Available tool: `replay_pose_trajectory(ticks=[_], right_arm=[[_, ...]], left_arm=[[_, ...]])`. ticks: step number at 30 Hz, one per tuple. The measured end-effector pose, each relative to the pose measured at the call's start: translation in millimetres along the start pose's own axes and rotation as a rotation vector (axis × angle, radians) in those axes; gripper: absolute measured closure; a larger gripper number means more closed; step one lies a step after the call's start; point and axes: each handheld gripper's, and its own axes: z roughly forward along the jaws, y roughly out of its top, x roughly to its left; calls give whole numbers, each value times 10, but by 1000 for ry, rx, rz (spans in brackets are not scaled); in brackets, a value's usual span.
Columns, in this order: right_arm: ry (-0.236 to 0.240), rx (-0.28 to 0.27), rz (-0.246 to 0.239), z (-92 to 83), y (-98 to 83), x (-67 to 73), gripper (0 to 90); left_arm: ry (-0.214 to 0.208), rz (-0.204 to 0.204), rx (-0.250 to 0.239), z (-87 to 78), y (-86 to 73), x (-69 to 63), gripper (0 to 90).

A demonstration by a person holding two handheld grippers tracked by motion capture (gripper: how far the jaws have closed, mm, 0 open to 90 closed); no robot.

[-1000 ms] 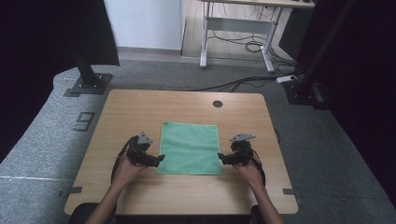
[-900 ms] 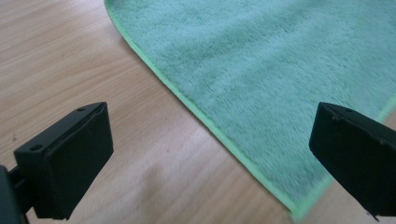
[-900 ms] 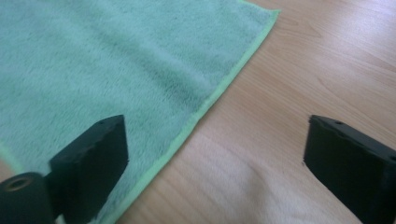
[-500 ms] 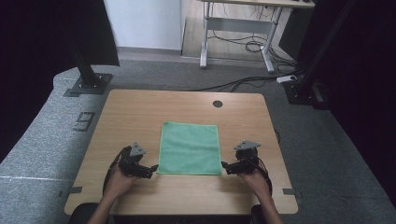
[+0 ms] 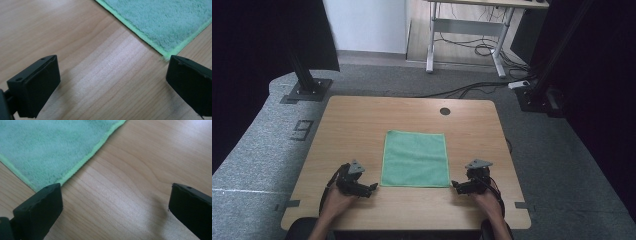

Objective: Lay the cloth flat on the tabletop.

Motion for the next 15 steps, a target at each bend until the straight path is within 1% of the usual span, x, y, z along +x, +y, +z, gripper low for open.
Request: replay_pose_trajectory(ticks=[1, 2, 3, 5, 7, 15], right_arm=[[0, 0, 0, 0, 0, 0, 0], [-1, 0, -1, 6, -9, -1, 0], [-2, 3, -1, 15, -22, -1, 0], [5, 3, 3, 29, -44, -3, 0], [3, -25, 4, 36, -70, -4, 0], [2, -25, 5, 36, -71, -4, 0]], left_arm=[[1, -2, 5, 9, 2, -5, 0], [1, 10, 14, 13, 6, -9, 0], [-5, 14, 15, 18, 9, -13, 0], [-20, 7, 19, 25, 11, -11, 0], [-20, 6, 20, 26, 11, -11, 0], [-19, 6, 20, 26, 11, -11, 0]])
